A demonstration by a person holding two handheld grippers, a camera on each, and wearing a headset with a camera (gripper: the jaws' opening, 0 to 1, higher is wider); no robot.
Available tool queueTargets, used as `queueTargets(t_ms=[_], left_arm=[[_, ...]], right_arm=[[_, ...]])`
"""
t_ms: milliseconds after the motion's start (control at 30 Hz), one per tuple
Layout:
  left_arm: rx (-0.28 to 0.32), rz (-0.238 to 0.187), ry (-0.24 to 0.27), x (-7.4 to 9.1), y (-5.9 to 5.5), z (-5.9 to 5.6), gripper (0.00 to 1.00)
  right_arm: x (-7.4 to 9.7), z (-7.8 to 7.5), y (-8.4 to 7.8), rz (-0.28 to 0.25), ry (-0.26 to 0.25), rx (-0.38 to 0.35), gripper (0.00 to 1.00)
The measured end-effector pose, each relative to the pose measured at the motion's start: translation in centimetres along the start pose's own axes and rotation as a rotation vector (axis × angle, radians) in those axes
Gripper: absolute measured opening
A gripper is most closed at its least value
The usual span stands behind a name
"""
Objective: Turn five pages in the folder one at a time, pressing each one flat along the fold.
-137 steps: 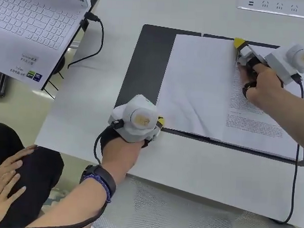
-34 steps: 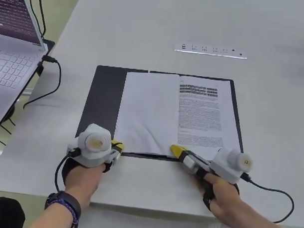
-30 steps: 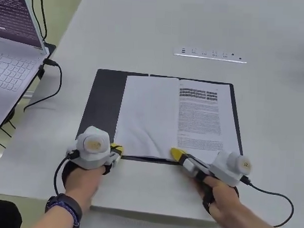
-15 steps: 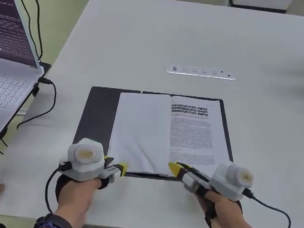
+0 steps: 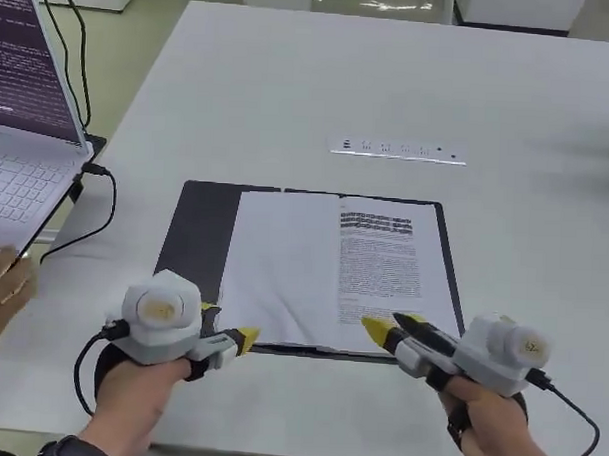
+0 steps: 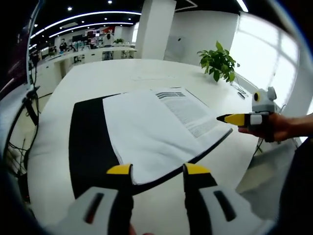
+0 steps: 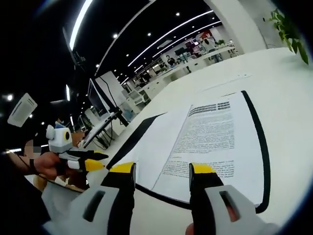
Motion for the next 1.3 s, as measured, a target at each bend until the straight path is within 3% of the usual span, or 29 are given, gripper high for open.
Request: queueTargets(t_ms=[133, 333, 500, 733, 900, 1133, 1300], left_arm=[[-0.034, -0.018, 0.002, 1.4, 0.9, 0.1, 0.43], [-0.071, -0.059, -0.008, 3.4, 2.7, 0.2, 0.51], [-0.084, -0.087, 0.003, 5.4, 3.3, 0.2, 0.57], [-0.078, -0.108, 0.014, 7.1, 3.1, 0.3, 0.66], [-0.067, -0.133, 0.023, 7.7, 2.9, 0.3, 0.69], [-0.027, -0.128, 0.036, 7.3, 1.5, 0.1, 0.70], [-0.039, -0.123, 0.023, 7.5, 1.4, -0.8, 0.73]], right_arm=[[1.3, -0.2, 0.5, 0.032, 0.002, 0.084, 0.49], [3.1, -0.5, 1.6, 0.035, -0.020, 0.138, 0.56], [4.9, -0.4, 2.5, -0.006, -0.047, 0.155, 0.62], [6.9, -0.3, 2.2, -0.030, -0.072, 0.153, 0.68], [7.7, -0.1, 1.4, -0.002, -0.078, 0.165, 0.72], [8.0, 0.3, 1.1, -0.016, -0.072, 0.144, 0.74], [8.0, 0.6, 0.8, -0.007, -0.067, 0.146, 0.74]])
Point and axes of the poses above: the centre of the closed fingertips' face, and the gripper's own axes: x roughly backward along the fingers, z roughly to its left, y roughly out of its top, the point moved 2 cm from there along x, roughly backward along the fingers
